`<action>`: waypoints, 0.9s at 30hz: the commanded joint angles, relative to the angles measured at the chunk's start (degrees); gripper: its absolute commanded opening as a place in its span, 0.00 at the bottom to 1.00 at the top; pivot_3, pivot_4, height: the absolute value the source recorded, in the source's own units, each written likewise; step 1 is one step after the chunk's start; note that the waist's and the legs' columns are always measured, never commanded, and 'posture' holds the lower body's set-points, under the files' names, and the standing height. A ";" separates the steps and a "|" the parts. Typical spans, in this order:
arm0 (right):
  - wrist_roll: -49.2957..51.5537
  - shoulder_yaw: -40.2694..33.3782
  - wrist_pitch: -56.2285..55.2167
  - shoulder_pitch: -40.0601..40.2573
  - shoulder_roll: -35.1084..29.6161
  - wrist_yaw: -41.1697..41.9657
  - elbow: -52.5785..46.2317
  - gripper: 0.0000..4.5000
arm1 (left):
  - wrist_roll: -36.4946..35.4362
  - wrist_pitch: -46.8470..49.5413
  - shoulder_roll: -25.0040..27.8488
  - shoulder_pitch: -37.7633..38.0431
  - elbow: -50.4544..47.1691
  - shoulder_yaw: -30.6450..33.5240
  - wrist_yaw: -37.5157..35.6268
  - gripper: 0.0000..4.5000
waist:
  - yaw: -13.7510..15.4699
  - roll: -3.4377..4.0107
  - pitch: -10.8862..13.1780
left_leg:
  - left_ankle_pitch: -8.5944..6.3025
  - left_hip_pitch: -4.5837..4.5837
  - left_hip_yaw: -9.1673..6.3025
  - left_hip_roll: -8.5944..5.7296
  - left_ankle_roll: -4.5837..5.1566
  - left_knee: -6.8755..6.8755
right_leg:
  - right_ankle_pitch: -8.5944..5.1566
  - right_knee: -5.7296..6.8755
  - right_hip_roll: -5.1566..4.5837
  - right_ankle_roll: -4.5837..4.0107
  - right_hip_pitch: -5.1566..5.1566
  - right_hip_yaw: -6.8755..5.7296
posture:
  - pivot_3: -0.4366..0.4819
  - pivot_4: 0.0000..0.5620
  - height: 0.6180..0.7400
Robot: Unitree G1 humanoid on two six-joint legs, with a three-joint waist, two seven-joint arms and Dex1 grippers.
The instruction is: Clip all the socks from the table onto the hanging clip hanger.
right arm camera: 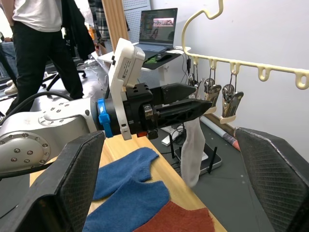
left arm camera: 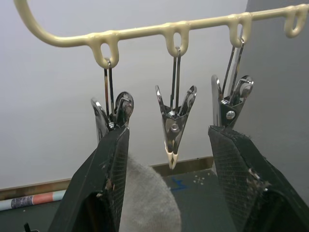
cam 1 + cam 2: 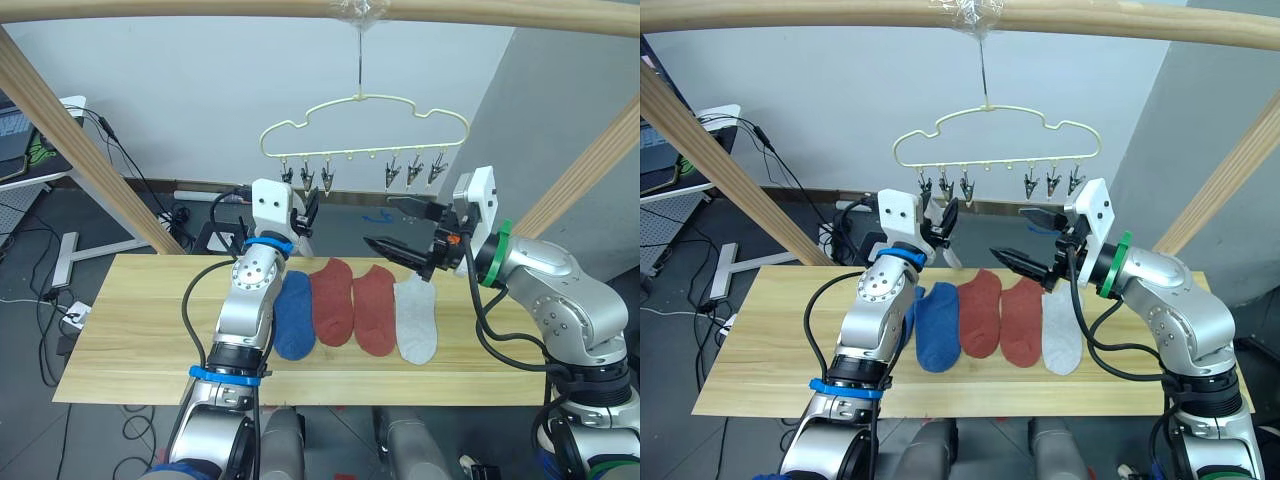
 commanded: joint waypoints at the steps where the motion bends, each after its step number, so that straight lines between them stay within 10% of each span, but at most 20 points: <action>1: 0.82 -1.01 -0.88 -1.17 -0.28 -0.06 -1.40 1.00 | 0.37 -1.35 -0.44 -1.47 -0.87 -0.24 -0.25 0.60 | -0.01 0.00 0.00 | 0.00 0.00 0.00 0.00 0.00 0.00 | 0.00 0.00 0.00 0.00 0.00 0.00 | 0.45 0.47 1.00; 27: 0.96 -1.10 -0.67 -1.70 -0.52 -0.28 -1.57 1.00 | 0.96 -1.90 -0.88 -1.31 -1.43 -0.51 -0.93 0.60 | -0.05 0.00 0.00 | 0.00 0.01 0.00 0.00 0.00 0.01 | 0.02 0.03 0.00 -0.03 0.00 0.00 | 0.44 0.46 1.00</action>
